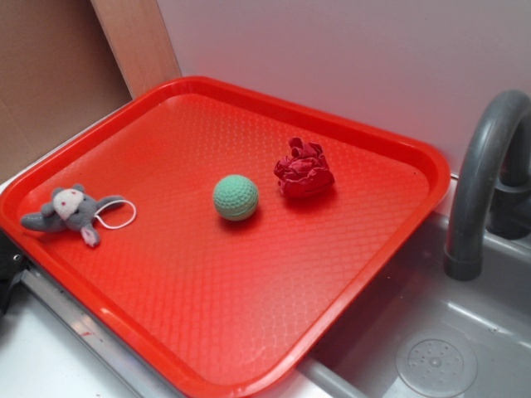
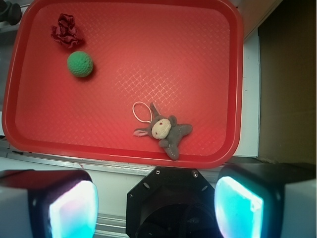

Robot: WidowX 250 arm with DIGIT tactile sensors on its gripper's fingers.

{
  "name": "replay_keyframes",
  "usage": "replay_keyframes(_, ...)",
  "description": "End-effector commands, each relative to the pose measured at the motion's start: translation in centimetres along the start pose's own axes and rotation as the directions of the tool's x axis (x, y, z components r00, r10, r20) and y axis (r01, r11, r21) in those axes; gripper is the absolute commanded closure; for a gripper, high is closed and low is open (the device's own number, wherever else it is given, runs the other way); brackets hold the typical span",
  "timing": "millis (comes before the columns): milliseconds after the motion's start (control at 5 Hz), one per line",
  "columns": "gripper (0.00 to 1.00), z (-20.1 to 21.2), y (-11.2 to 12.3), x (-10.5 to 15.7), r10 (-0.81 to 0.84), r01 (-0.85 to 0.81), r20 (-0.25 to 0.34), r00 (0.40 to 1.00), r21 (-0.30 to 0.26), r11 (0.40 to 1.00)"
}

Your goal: Grab the green ball.

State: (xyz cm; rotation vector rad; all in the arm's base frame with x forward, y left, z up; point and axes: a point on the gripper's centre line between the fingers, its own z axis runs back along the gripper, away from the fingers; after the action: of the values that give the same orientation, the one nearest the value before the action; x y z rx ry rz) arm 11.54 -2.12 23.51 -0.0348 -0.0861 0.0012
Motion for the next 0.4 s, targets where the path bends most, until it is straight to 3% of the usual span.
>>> replay_keyframes(0,0.0,0.0,0.0,0.0,0.0,0.0,0.0,1.0,0.0,1.0)
replay_keyframes(200,0.0,-1.5,-1.4,3.1,-0.112,0.112,0.028,0.993,-0.014,0.994)
